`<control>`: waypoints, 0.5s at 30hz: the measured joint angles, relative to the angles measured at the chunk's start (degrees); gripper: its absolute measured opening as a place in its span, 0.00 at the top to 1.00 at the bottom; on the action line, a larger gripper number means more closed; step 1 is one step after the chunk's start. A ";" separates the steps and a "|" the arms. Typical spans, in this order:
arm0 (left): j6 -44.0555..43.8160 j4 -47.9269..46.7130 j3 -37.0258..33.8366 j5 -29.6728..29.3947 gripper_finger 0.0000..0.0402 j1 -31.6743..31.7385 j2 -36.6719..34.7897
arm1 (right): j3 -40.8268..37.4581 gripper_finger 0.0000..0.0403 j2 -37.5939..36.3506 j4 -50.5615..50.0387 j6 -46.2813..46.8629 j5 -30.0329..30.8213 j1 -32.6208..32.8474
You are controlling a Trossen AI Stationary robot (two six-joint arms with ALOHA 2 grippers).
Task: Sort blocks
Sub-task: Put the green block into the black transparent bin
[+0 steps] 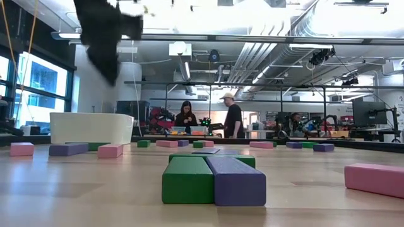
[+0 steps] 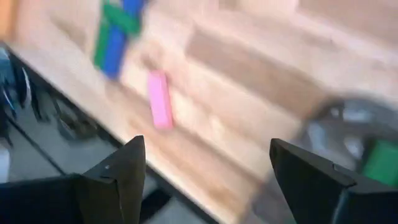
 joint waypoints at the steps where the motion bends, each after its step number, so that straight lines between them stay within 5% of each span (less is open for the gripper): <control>1: -2.16 -2.08 -0.44 0.07 0.37 0.87 1.63 | 0.00 0.32 0.00 0.00 -0.29 1.08 -0.86; 15: -2.00 1.94 -2.59 0.85 0.37 4.17 17.54 | 0.00 0.32 0.00 4.38 -11.77 1.64 -9.30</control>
